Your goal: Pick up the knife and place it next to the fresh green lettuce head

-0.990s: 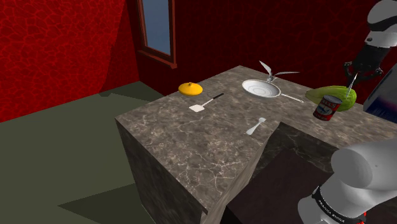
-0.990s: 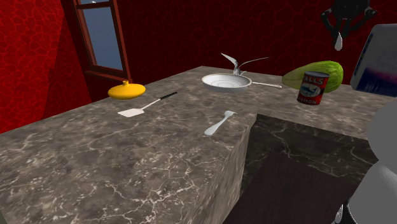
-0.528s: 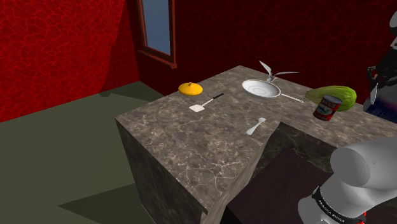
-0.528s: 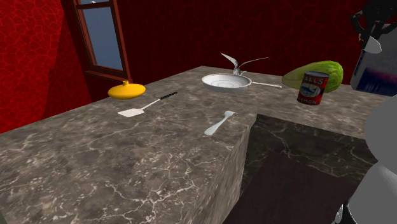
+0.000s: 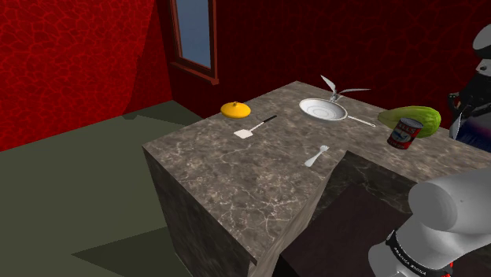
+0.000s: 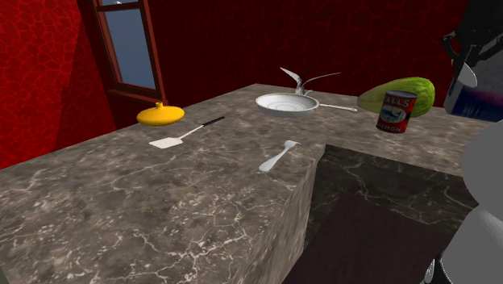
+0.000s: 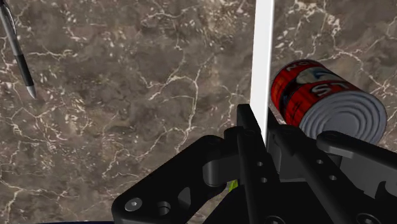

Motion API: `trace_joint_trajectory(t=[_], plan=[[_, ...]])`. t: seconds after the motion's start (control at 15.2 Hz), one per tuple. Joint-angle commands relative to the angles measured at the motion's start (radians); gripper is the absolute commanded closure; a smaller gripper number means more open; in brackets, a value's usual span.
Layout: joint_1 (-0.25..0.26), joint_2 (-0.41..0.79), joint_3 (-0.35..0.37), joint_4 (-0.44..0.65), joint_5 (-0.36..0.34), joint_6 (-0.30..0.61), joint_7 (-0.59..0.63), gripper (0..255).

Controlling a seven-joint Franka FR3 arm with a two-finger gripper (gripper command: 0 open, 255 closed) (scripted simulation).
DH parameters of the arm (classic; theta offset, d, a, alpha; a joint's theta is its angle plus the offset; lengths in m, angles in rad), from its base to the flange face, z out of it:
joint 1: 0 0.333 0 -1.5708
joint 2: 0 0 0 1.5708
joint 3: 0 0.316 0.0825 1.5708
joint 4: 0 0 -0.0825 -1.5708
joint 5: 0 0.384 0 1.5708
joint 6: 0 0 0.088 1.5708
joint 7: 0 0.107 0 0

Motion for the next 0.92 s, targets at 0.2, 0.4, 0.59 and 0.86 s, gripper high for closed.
trace_joint_trajectory(t=[0.2,0.4,0.59,0.86], plan=[[0.000,0.014,-0.019,-0.055,-0.006,0.069,0.001,255],[0.000,0.026,-0.032,-0.086,-0.009,0.112,0.000,255],[0.002,0.040,-0.045,-0.116,-0.011,0.155,-0.001,255],[0.005,0.064,-0.065,-0.152,-0.011,0.215,-0.005,255]])
